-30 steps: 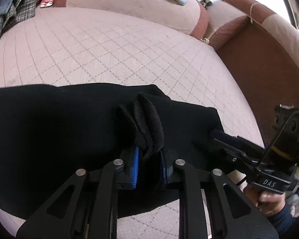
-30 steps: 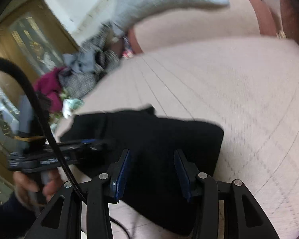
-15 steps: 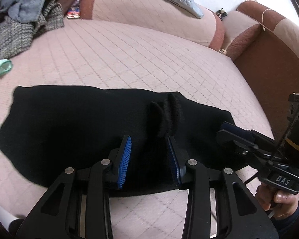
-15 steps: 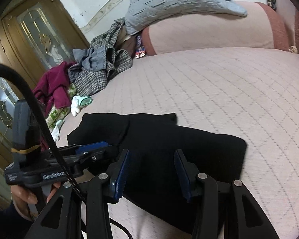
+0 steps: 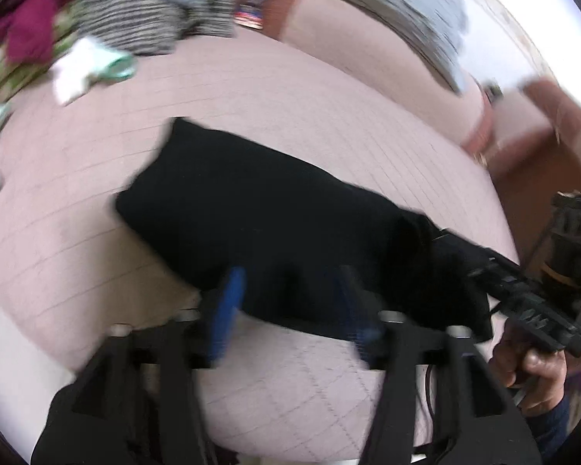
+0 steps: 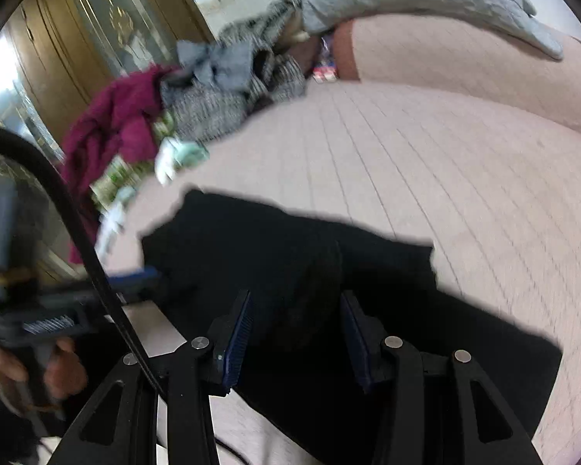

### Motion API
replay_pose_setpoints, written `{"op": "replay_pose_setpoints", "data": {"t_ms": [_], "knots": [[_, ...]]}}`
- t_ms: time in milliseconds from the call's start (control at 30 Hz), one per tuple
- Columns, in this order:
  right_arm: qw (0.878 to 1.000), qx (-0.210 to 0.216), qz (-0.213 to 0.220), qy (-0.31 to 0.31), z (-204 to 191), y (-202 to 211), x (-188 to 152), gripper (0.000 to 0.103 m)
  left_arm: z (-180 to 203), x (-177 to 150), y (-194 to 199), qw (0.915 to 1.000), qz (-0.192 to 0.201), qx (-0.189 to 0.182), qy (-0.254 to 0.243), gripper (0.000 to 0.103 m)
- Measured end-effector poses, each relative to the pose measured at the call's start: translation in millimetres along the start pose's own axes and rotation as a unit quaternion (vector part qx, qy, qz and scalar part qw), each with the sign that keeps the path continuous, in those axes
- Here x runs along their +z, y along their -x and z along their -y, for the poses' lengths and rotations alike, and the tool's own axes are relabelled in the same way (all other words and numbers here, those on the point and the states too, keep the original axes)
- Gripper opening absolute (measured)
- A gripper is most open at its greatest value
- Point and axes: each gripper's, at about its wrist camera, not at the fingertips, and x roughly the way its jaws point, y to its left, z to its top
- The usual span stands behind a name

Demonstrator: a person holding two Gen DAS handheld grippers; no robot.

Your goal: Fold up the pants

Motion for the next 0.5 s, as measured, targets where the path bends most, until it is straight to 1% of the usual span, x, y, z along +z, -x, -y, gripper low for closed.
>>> {"op": "replay_pose_setpoints", "data": {"t_ms": [33,100,133,200,267,367,500], "knots": [[1.0,0.013,0.011,0.006,-3,4,9,0.045,-12,0,5,0.9996,0.009,0.0,0.028,0.068],[0.999,0.039,0.022,0.029,-13,3,29,0.05,-28,2,10,0.9977,0.015,0.002,0.066,0.068],[0.998,0.048,0.022,0.04,-18,-1,37,0.05,-36,2,10,0.9967,0.015,-0.001,0.08,0.068],[0.996,0.068,0.019,0.061,-29,-18,54,0.051,-48,3,9,0.9948,0.013,0.009,0.101,0.068],[0.995,0.073,0.005,0.072,-37,-39,65,0.051,-57,3,5,0.9932,0.005,0.023,0.114,0.068],[0.992,0.089,-0.027,0.084,-47,-76,79,0.051,-69,6,-1,0.9896,-0.015,0.015,0.143,0.068],[0.986,0.093,-0.064,0.121,-65,-119,93,0.055,-73,8,-14,0.9877,-0.036,0.041,0.147,0.068]]}}
